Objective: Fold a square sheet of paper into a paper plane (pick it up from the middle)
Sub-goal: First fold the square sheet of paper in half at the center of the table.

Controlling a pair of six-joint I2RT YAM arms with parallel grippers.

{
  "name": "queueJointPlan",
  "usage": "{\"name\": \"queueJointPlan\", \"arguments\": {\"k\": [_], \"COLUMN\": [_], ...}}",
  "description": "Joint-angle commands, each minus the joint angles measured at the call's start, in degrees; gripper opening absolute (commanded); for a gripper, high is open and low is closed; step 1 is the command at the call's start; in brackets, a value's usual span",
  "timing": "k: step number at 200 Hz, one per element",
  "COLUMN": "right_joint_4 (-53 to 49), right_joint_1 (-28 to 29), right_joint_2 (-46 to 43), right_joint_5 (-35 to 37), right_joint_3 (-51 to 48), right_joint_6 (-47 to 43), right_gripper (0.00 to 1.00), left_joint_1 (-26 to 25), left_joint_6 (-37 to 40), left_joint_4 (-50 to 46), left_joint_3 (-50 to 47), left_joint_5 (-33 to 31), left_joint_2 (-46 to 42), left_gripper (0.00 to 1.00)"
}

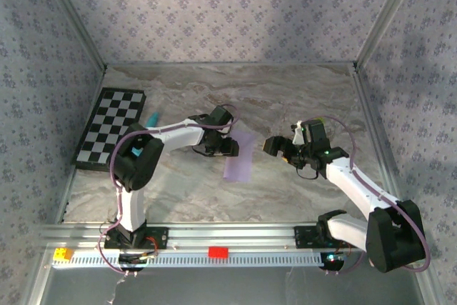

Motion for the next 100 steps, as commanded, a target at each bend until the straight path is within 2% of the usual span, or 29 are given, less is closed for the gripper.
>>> {"name": "queueJointPlan", "arguments": {"k": [1, 100], "right_joint_4": [-0.82, -0.9], "right_joint_1": [0.38, 0.43], "right_joint_2": [-0.23, -0.22], "right_joint_5": [0.91, 1.17], "right_joint_3": [0.52, 0.08], "right_joint_6": [0.3, 0.35], "right_gripper": [0.98, 0.98], "left_joint_1": [0.2, -0.67], "left_joint_6": [1.74, 2.84], "left_joint_4": [-0.88, -2.17], "left_joint_3": [0.87, 1.93], "left_joint_5": [-1.04, -3.14], "left_joint_2": [2.65, 4.46], "left_gripper": [0.54, 0.56]}}
